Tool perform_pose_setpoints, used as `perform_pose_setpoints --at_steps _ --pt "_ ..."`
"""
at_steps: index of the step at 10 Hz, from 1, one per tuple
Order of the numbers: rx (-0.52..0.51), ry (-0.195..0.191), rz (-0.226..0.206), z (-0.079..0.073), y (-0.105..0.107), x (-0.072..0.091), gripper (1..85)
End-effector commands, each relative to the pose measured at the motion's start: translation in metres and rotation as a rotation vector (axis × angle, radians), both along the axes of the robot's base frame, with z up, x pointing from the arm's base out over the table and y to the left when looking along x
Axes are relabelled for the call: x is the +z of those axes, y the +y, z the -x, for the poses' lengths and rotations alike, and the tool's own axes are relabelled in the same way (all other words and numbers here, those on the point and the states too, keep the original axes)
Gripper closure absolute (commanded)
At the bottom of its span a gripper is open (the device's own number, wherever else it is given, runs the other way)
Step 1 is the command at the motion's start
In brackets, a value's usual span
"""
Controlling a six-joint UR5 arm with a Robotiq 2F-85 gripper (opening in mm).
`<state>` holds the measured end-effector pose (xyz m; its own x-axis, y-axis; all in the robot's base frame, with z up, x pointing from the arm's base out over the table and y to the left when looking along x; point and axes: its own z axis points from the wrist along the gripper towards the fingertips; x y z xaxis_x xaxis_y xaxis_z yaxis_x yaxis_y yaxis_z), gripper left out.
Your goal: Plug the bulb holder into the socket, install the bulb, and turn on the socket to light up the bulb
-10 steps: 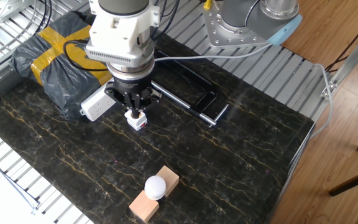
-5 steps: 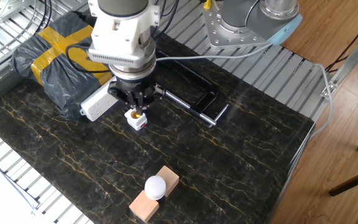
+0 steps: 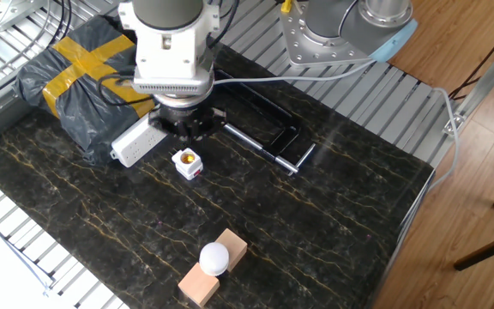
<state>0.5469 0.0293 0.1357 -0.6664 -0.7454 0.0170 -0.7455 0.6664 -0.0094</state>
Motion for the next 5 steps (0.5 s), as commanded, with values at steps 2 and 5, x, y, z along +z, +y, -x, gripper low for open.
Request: perform_pose_setpoints --at_steps 2,5 --pt "0.342 0.012 0.002 -0.014 0.005 -0.018 41.7" --pt "0.493 -0.058 -0.007 -0.033 0.002 -0.037 29.3"
